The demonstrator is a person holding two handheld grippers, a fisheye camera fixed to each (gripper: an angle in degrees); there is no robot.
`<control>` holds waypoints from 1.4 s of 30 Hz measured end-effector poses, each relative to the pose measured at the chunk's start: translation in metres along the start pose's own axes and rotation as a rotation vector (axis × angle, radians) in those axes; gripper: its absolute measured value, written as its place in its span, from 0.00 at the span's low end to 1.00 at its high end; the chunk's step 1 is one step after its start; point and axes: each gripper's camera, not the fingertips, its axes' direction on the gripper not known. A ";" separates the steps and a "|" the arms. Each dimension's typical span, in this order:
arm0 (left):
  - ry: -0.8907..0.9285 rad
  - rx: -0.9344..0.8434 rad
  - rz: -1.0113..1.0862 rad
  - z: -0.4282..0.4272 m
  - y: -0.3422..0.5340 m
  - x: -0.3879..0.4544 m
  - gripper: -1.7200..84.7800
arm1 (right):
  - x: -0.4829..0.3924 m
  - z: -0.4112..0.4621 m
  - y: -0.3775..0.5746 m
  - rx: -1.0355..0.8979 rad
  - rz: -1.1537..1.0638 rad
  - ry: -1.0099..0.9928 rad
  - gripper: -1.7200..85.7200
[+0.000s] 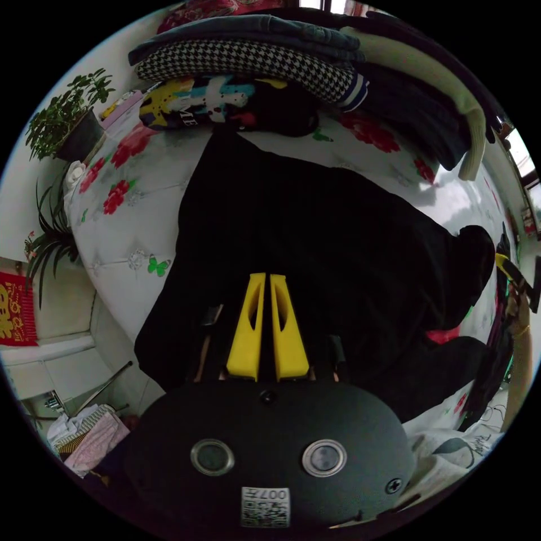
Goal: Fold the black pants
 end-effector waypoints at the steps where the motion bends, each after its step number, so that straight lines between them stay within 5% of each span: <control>1: 0.010 -0.001 -0.010 0.000 -0.001 -0.001 0.01 | -0.010 0.024 -0.004 -0.050 -0.034 -0.056 0.11; 7: 0.024 0.003 -0.031 0.001 -0.001 0.001 0.01 | -0.044 0.031 0.000 -0.056 -0.102 -0.066 0.05; 16: -0.007 -0.005 -0.019 0.000 -0.002 0.013 0.01 | -0.088 -0.224 0.099 0.703 -0.061 0.466 0.03; 28: 0.004 0.079 -0.045 -0.027 0.009 0.013 0.01 | -0.012 -0.137 0.092 0.222 0.227 0.353 0.08; 35: -0.032 0.001 -0.009 -0.006 -0.001 0.020 0.01 | 0.007 -0.063 0.077 -0.151 0.143 0.445 0.08; 42: -0.170 0.019 0.105 -0.005 -0.009 0.041 0.01 | 0.000 -0.096 0.082 -0.095 0.099 0.487 0.05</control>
